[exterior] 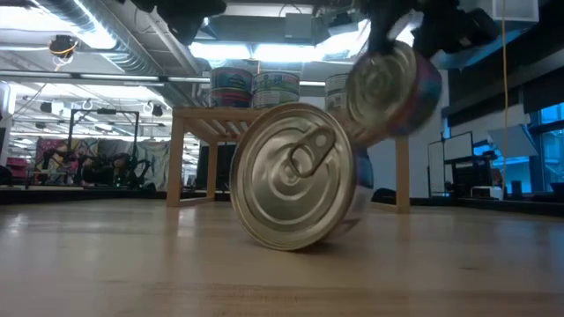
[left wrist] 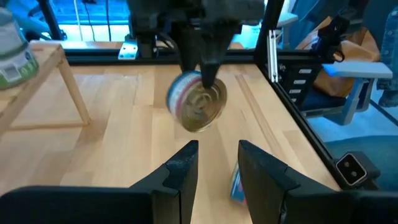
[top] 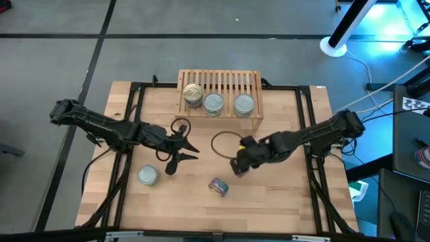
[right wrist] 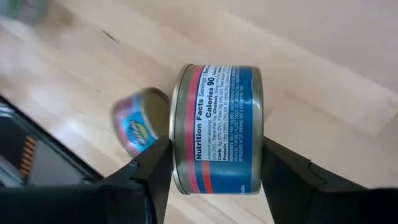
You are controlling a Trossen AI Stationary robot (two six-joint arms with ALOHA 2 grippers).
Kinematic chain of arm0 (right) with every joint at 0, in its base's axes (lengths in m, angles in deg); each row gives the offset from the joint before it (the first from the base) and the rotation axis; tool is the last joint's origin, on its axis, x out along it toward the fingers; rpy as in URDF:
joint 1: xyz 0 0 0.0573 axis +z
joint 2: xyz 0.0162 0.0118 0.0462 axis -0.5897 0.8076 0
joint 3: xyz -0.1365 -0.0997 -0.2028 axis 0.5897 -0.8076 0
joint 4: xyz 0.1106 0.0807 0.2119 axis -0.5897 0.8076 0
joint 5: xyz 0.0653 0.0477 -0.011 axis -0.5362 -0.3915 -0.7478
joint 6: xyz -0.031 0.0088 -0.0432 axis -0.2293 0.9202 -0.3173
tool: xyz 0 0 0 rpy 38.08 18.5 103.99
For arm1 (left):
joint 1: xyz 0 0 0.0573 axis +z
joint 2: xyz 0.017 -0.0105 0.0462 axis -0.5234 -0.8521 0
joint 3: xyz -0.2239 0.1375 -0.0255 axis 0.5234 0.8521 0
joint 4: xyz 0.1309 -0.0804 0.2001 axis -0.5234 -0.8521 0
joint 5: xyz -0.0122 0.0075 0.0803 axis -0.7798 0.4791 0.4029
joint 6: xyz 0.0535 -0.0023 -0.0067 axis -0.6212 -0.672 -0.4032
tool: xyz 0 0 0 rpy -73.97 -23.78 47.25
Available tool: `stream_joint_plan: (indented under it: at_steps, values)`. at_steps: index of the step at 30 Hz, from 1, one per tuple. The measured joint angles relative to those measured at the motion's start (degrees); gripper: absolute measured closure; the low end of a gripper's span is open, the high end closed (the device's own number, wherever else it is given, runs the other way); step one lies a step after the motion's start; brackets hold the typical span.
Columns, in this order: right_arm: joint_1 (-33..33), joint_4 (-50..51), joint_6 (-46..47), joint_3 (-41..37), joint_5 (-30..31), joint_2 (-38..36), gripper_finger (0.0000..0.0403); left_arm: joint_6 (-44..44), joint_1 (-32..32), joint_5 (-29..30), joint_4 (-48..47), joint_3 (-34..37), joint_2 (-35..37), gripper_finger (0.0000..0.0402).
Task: Stack canned seafood by type on shelf
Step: Stack the blue-pink tuna can on top of the other blue-pink tuna can on the shelf
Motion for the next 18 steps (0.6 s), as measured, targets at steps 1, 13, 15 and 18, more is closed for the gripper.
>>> stream_joint_plan:
  at_steps: [1, 13, 15, 18]
  values:
    - [-0.36, -0.2, -0.19, -0.01, 0.43, -0.98, 0.0207, -0.03, 0.0, 0.14, 0.15, 0.0, 0.43, 0.0293]
    - [-5.5, -14.6, -6.97, 0.07, 5.05, -12.87, 0.0206, -5.58, 0.04, 7.06, 0.85, -0.07, 7.59, 0.0293]
    - [-6.96, -18.26, -9.83, 0.07, 5.04, -13.82, 0.0206, -7.04, 0.04, 8.06, 2.03, -0.07, 8.7, 0.0293]
    - [-9.85, -23.32, -14.11, 0.07, 4.9, -14.33, 0.0206, -9.45, 0.04, 9.31, 4.49, -0.09, 9.98, 0.0292]
